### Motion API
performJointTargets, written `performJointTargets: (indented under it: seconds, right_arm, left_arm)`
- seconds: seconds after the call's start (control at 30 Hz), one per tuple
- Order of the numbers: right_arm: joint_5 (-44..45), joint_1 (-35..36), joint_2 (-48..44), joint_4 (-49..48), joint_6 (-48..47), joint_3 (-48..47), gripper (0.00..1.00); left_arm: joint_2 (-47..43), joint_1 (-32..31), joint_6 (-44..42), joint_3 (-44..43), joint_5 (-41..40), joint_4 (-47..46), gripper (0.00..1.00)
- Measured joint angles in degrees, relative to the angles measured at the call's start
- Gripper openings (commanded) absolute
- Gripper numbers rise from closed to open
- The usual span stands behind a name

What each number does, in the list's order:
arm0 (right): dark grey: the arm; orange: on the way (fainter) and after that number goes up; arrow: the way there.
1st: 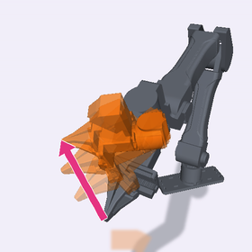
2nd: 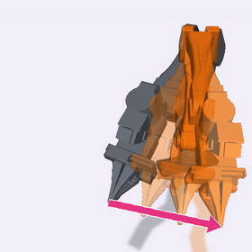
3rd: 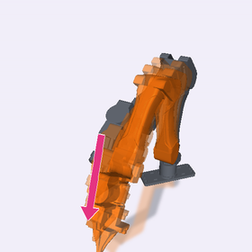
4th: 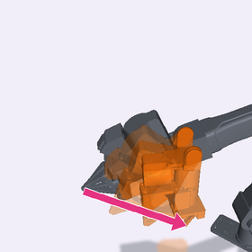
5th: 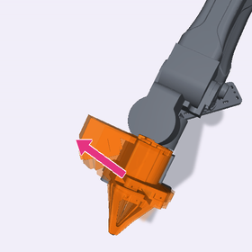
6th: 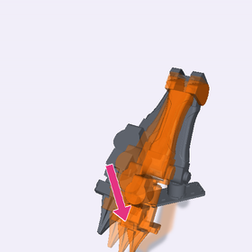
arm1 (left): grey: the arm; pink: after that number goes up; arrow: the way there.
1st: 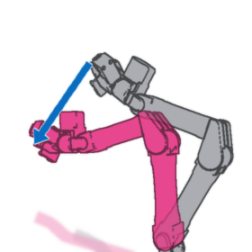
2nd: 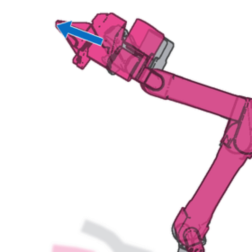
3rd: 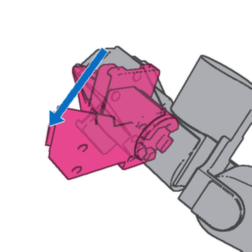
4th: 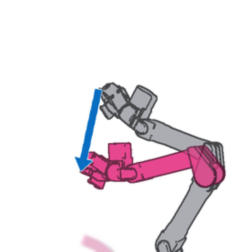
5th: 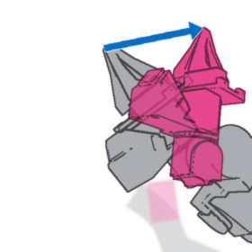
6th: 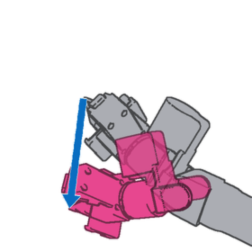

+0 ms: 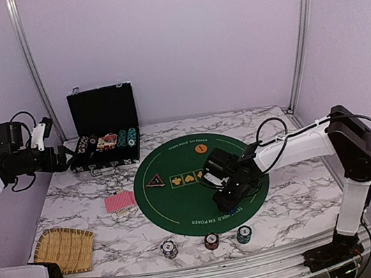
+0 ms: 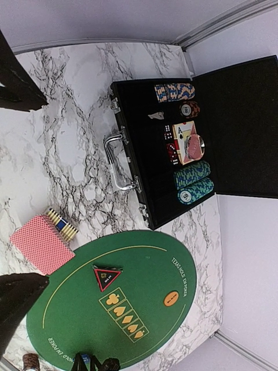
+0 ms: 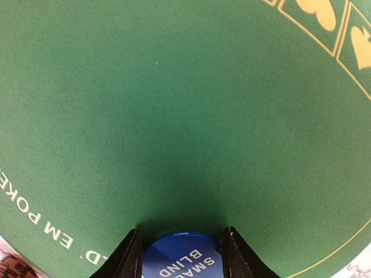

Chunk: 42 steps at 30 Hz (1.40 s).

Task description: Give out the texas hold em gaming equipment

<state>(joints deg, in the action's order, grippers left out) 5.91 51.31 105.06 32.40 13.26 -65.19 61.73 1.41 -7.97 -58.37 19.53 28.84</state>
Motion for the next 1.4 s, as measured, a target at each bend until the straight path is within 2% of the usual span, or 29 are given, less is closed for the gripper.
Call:
performJointTargets:
  seconds: [0.43, 0.53, 0.67, 0.73, 0.8, 1.03, 1.17, 1.4]
  right_arm:
    - [2.8, -1.9, -5.2, 1.3, 0.2, 5.9, 0.45]
    - [3.1, -2.1, -5.4, 1.6, 0.2, 5.9, 0.51]
    - [3.2, -2.0, -5.6, 3.1, 0.2, 4.6, 0.69]
    - [3.4, -1.4, -5.7, 4.3, 0.2, 2.3, 0.81]
    - [3.7, -0.4, -6.0, 5.4, 0.2, -0.9, 0.88]
    - [1.6, 8.7, -6.6, 7.4, 0.1, -15.8, 0.99]
    - [-1.5, 14.6, -5.3, 8.4, -0.3, -21.9, 0.99]
    - [-4.6, 22.2, 4.6, 11.3, -2.5, -30.1, 0.99]
  left_arm:
    - [0.0, 0.0, 0.0, -0.9, 0.1, 0.2, 0.99]
    - [0.0, 0.0, 0.0, -0.9, 0.2, 0.2, 0.99]
    - [0.0, 0.0, 0.0, -0.9, 0.2, 0.3, 0.99]
    - [0.0, 0.0, 0.0, -0.9, 0.2, 0.3, 0.99]
    - [0.0, 0.0, 0.0, -0.9, 0.0, 0.5, 0.99]
    - [0.0, 0.0, -0.1, -0.9, -0.1, 1.4, 0.99]
    - [0.0, 0.0, -0.2, -0.9, -0.1, 1.5, 0.99]
    - [-0.1, 0.0, -0.2, -0.9, 0.0, 1.9, 0.99]
